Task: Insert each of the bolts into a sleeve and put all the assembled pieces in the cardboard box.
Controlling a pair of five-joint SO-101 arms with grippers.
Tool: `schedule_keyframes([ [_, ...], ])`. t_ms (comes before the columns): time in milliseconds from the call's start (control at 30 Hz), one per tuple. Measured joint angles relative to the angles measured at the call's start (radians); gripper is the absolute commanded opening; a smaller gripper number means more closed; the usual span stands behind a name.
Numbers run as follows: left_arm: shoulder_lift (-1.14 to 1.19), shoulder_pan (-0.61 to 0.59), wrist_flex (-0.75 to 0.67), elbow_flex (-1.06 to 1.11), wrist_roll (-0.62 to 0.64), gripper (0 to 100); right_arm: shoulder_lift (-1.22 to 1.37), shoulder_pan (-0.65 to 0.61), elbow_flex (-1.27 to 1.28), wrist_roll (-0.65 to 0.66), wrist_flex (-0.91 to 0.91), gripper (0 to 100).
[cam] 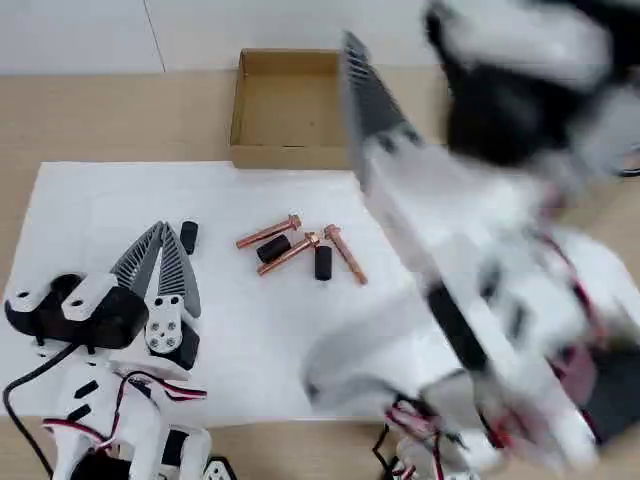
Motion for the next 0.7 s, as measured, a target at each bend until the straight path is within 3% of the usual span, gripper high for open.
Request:
schedule_keyframes([
  [233,0.0,0.0,0.0,0.0,0.0,1,-0.193,0.146,0.046,0.092,0.0,23.1],
  [400,0.0,0.0,0.0,0.0,0.0,1,-0.264,0.278,0.328,0.094,0.002,23.1],
  [700,0.0,0.0,0.0,0.0,0.0,1,-0.324,0.215,1.031,0.064,0.008,23.1],
])
